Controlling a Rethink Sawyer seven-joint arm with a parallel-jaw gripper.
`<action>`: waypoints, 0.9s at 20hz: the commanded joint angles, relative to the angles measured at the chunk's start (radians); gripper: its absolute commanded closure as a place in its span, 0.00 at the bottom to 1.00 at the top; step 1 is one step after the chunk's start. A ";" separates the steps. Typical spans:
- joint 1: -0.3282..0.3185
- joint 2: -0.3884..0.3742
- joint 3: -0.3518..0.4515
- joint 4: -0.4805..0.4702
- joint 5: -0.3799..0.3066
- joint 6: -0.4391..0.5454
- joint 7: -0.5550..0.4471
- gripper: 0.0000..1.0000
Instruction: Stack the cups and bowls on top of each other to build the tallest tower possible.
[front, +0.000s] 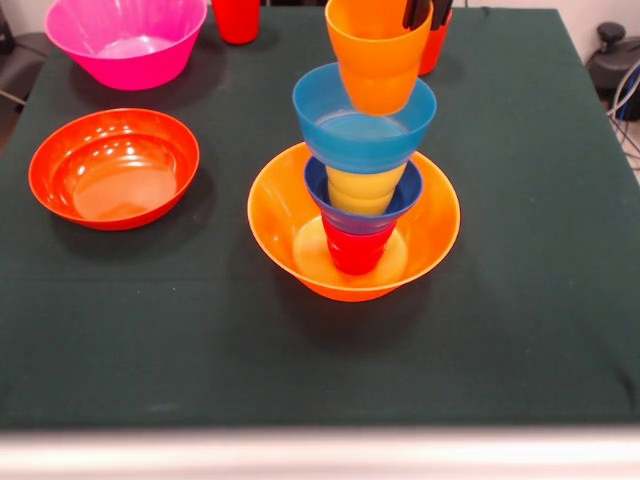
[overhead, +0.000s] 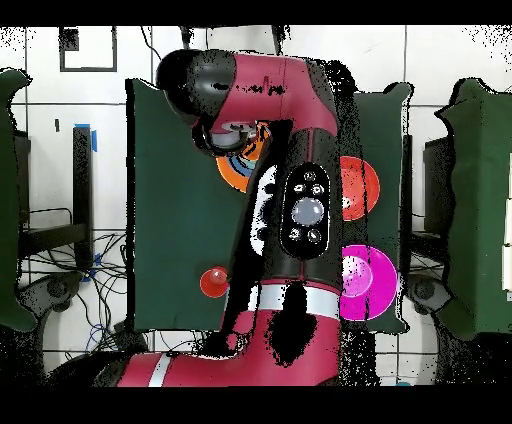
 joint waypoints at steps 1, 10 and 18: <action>0.024 0.024 0.040 0.089 -0.005 -0.022 0.158 1.00; 0.015 0.016 0.037 0.124 -0.017 -0.059 0.125 1.00; 0.009 0.040 0.040 0.091 -0.023 -0.060 0.117 1.00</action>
